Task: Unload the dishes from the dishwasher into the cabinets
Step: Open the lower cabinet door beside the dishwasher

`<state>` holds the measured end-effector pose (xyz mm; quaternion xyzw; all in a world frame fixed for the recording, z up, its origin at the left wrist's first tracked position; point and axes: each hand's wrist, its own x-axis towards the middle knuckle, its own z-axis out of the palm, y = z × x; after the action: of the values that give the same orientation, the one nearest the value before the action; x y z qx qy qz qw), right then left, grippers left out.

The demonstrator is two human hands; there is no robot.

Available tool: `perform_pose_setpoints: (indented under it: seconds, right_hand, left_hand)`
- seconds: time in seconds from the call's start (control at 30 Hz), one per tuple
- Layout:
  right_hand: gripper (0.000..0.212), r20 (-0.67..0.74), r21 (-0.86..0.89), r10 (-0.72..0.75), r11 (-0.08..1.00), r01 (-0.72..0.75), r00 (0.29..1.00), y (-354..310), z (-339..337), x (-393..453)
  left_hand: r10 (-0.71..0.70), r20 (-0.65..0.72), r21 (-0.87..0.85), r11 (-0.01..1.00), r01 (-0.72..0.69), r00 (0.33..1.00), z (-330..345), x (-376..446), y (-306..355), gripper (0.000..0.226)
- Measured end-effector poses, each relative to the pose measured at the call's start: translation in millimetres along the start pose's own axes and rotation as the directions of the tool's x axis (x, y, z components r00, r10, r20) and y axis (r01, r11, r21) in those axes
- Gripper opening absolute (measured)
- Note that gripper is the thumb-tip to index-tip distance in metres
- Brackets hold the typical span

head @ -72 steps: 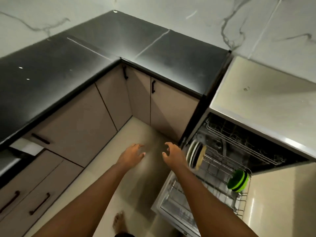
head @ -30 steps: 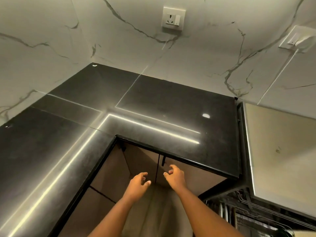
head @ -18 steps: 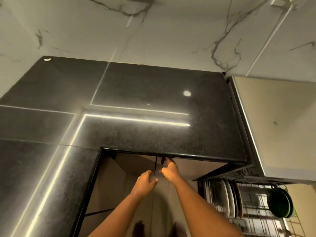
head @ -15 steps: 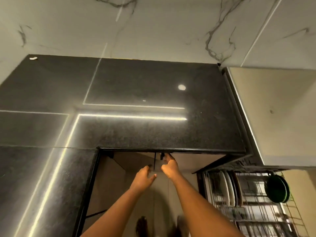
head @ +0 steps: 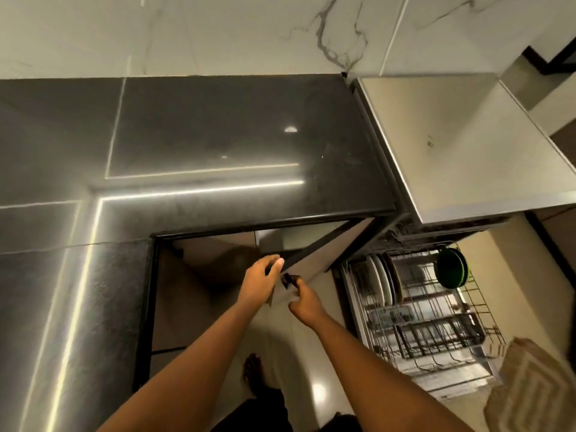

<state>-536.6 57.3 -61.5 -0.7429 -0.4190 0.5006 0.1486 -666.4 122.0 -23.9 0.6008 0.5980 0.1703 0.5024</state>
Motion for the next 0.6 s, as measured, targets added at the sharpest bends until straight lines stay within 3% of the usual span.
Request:
perform_pose_setpoints:
  seconds: [0.2, 0.43, 0.6]
  right_hand:
    - [0.074, 0.036, -0.034, 0.013, 0.999, -0.011, 0.999, 35, -19, -43]
    - [0.067, -0.075, 0.017, -0.042, 0.999, 0.043, 0.996, 96, -58, -107]
    - [0.075, -0.094, 0.105, -0.047, 0.993, 0.057, 0.995, 139, -78, -142]
  left_hand:
    - [0.01, -0.026, 0.12, 0.993, -0.007, 1.0, 42, -48, 0, 0.032]
    - [-0.001, -0.036, 0.149, 0.989, 0.007, 0.999, 126, -119, 19, 0.039]
    - [0.033, 0.136, 0.312, 0.947, -0.074, 0.99, 186, -154, 37, 0.048]
